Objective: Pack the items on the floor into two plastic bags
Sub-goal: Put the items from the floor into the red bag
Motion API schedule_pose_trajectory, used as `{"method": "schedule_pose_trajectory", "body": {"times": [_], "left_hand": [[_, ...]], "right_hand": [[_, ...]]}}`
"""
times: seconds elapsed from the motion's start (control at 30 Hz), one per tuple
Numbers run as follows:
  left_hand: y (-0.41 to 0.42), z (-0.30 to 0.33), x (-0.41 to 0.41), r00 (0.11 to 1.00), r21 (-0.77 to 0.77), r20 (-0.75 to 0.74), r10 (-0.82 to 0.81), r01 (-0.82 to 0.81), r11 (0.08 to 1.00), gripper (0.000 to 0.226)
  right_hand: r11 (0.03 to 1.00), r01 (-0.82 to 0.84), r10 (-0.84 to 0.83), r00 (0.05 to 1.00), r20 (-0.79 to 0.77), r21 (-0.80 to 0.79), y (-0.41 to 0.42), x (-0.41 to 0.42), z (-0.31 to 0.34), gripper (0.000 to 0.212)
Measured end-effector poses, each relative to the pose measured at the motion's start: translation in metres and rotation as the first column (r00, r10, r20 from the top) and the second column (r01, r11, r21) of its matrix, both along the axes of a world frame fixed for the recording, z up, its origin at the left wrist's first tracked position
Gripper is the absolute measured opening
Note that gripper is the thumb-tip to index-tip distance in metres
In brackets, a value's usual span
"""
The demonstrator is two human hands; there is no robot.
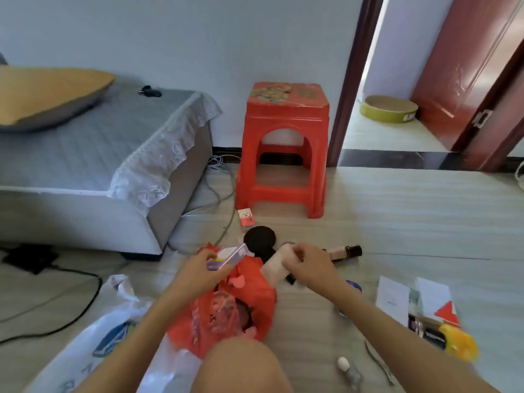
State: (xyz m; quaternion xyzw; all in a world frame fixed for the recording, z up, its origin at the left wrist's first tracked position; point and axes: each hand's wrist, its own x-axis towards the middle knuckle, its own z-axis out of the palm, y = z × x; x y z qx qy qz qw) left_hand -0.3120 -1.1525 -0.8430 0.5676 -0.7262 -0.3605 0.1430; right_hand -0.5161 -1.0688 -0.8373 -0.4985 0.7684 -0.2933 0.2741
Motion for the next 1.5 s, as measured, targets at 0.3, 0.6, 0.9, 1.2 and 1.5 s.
{"method": "schedule_pose_trajectory", "body": {"times": [0.3,0.6,0.9,1.2,1.5], "left_hand": [[-0.009,-0.029,0.051,0.920,0.059,-0.284,0.269,-0.263,0.963,0.038],[0.018,-0.056,0.035,0.953,-0.062,-0.244,0.181,-0.202,0.977,0.021],[0.005,-0.098,0.005,0.974,-0.403,0.211,-0.081,0.163,0.900,0.055],[-0.023,-0.125,0.005,0.945,-0.367,0.327,0.001,0.126,0.922,0.057],[-0.017,-0.102,0.032,0.990,-0.525,0.113,0.080,-0.009,0.851,0.049]], "right_hand": [[0.959,-0.284,0.280,0.950,0.135,0.010,-0.026,0.061,-0.044,0.016],[0.979,-0.157,0.191,0.920,-0.342,0.127,-0.047,0.050,-0.095,0.030],[0.956,0.292,-0.283,0.938,0.199,-0.017,-0.066,0.023,-0.091,0.027],[0.942,0.336,-0.310,0.839,0.448,0.023,-0.103,0.047,-0.099,0.016],[0.921,0.389,-0.331,0.824,0.461,-0.034,-0.081,0.027,-0.077,0.020]]}}
